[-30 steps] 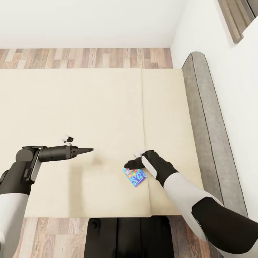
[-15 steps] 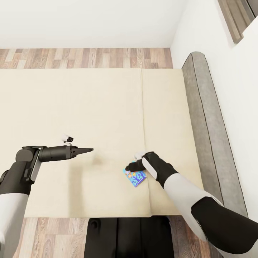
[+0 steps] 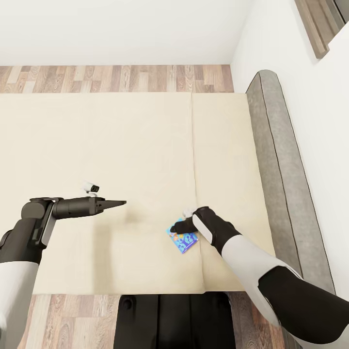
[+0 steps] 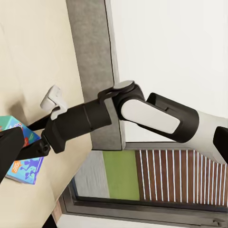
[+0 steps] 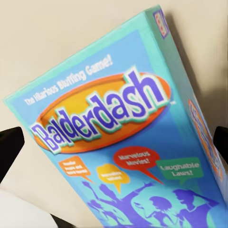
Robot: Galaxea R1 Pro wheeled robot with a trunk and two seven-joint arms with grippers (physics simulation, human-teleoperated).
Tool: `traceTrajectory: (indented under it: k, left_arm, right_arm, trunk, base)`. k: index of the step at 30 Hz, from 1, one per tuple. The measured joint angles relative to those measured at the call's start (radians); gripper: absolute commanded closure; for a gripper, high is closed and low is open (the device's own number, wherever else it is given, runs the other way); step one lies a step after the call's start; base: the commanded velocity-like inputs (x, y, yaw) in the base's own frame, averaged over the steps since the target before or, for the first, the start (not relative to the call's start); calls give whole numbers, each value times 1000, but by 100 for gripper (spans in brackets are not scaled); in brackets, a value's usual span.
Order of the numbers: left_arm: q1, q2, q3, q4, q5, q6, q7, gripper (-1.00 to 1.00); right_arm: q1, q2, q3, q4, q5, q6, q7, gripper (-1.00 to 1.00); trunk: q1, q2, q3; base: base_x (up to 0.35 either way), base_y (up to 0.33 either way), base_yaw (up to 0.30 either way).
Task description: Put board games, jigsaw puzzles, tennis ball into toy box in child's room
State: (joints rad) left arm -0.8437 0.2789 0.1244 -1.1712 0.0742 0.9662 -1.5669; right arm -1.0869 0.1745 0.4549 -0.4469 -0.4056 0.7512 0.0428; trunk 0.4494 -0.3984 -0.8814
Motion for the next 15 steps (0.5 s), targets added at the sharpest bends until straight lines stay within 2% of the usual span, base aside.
traceTrajectory:
  k: [15]
  left_arm:
    - [0,0,0,0,0,0,0,-100]
  right_arm:
    - [2,0,-4,7,-25,-26,6,-100]
  trunk:
    - [0,0,0]
  base:
    - [0,0,0]
